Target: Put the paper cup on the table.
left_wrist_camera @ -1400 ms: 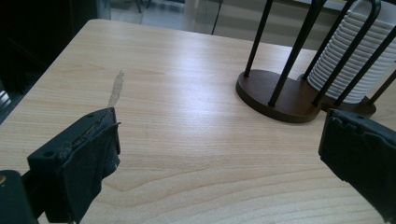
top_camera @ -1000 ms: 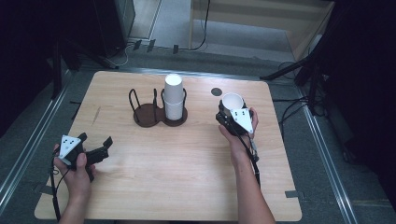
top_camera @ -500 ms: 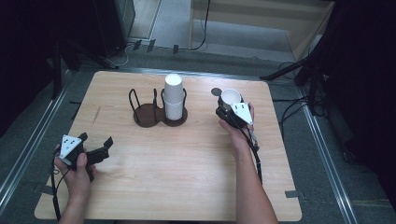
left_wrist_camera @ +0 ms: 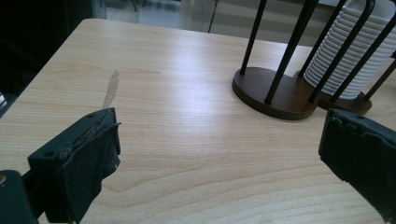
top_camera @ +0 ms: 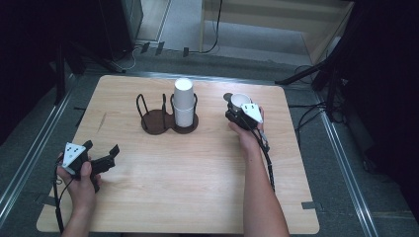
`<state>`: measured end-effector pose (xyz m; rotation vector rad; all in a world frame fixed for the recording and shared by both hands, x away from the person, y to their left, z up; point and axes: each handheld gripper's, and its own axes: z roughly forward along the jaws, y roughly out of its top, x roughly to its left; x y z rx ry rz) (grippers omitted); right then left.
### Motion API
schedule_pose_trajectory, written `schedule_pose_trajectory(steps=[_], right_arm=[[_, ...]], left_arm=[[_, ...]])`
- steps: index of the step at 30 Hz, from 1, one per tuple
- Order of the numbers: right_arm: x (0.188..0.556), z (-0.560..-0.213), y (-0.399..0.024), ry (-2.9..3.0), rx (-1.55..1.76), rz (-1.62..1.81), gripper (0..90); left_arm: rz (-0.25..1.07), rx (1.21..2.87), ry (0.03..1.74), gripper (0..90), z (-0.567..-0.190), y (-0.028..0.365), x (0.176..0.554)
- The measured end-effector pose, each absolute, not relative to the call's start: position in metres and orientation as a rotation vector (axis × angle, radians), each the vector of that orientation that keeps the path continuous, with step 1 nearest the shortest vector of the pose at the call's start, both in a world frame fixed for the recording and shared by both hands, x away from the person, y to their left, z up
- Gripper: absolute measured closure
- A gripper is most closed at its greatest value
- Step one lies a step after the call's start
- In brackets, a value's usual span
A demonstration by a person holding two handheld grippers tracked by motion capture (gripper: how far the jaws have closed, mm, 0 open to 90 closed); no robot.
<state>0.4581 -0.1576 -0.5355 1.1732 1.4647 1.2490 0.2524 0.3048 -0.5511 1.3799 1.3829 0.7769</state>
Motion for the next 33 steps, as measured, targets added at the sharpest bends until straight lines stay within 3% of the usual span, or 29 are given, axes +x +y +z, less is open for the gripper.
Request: schedule_pose_trajectory(steps=[28, 33], right_arm=[[0.470, -0.535, -0.154, 1.543, 1.330, 1.135, 22.1], [0.469, -0.534, -0.153, 1.569, 1.331, 1.124, 16.8]], left_arm=[[0.759, 1.367, 1.383, 0.0, -0.551, 0.306, 0.252], [0.759, 1.367, 1.382, 0.0, -0.551, 0.306, 0.252]])
